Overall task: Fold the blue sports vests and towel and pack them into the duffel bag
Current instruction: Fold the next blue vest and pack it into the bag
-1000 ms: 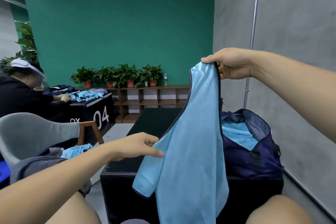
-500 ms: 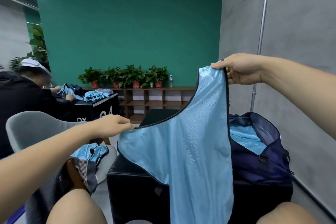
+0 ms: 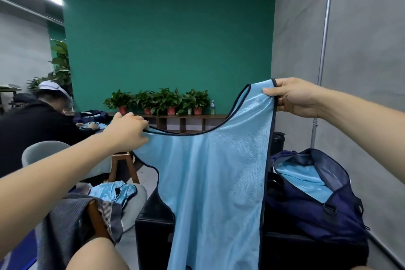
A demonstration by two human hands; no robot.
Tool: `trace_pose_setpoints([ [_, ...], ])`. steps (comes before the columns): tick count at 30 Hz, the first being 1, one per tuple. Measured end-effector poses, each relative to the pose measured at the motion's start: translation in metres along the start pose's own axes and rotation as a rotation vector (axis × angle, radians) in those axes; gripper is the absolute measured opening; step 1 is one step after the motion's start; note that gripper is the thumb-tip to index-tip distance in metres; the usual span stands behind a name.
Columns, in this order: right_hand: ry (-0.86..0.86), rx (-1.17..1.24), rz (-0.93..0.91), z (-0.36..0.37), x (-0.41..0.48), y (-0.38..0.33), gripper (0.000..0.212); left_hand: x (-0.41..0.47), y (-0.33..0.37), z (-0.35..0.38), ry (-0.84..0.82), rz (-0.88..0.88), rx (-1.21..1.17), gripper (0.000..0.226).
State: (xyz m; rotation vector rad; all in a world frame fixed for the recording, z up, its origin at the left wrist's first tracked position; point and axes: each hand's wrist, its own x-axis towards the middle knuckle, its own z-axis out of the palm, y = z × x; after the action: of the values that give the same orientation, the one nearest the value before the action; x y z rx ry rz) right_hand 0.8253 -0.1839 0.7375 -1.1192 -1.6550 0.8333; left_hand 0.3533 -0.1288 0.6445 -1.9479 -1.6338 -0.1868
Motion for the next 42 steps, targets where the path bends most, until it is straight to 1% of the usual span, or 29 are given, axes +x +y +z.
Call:
trace_pose_setpoints([
  [2, 0.043, 0.008, -0.033, 0.000, 0.001, 0.000, 0.024, 0.000, -0.006, -0.002, 0.120, -0.025, 0.012, 0.026],
  [5, 0.105, 0.021, -0.093, 0.001, 0.001, 0.000, 0.023, 0.004, -0.018, -0.001, 0.275, -0.110, -0.105, 0.019],
  [7, 0.155, 0.025, -0.147, 0.000, 0.003, -0.001, 0.027, 0.005, -0.024, -0.002, 0.365, -0.152, -0.168, 0.013],
  [9, 0.187, 0.071, -0.193, -0.005, 0.006, -0.004, 0.034, 0.004, -0.028, -0.006, 0.408, -0.187, -0.242, 0.007],
  [10, 0.168, 0.098, -0.198, -0.006, 0.007, -0.005, 0.036, 0.004, -0.030, -0.008, 0.408, -0.186, -0.255, 0.007],
  [12, 0.069, 0.096, -0.142, 0.000, 0.004, -0.006, 0.035, 0.004, -0.028, -0.013, 0.381, -0.158, -0.257, 0.007],
  [15, -0.101, -0.023, 0.001, 0.038, -0.002, 0.009, 0.034, 0.001, -0.015, -0.021, 0.268, -0.117, -0.379, 0.011],
  [17, -0.166, -0.044, 0.041, 0.069, -0.003, 0.029, 0.031, -0.001, -0.005, -0.025, 0.237, -0.083, -0.447, 0.015],
  [20, -0.177, -0.021, 0.065, 0.107, 0.000, 0.054, 0.027, 0.000, 0.006, -0.032, 0.228, -0.081, -0.537, 0.021],
  [23, -0.207, -0.065, 0.025, 0.146, 0.004, 0.066, 0.026, -0.001, 0.016, -0.039, 0.202, -0.092, -0.593, 0.021],
  [26, -0.244, -0.113, -0.055, 0.189, 0.003, 0.054, 0.023, -0.004, 0.027, -0.047, 0.176, -0.103, -0.642, 0.016],
  [28, -0.254, -0.115, -0.095, 0.215, 0.001, 0.040, 0.026, -0.007, 0.035, -0.051, 0.148, -0.115, -0.695, 0.015],
  [31, -0.203, -0.129, -0.133, 0.247, 0.006, 0.030, 0.038, -0.008, 0.045, -0.057, 0.105, -0.143, -0.756, 0.016],
  [34, -0.102, -0.162, -0.177, 0.263, 0.015, 0.032, 0.036, -0.007, 0.048, -0.062, 0.040, -0.167, -0.834, 0.023],
  [36, -0.088, -0.089, -0.141, 0.263, 0.020, 0.035, 0.027, -0.007, 0.045, -0.063, -0.029, -0.166, -0.903, 0.026],
  [39, -0.180, 0.056, -0.034, 0.253, 0.027, 0.037, 0.021, -0.011, 0.041, -0.066, -0.114, -0.130, -0.998, 0.029],
  [42, -0.301, 0.132, 0.068, 0.239, 0.027, 0.036, 0.023, -0.014, 0.036, -0.059, -0.097, -0.134, -1.077, 0.031],
])
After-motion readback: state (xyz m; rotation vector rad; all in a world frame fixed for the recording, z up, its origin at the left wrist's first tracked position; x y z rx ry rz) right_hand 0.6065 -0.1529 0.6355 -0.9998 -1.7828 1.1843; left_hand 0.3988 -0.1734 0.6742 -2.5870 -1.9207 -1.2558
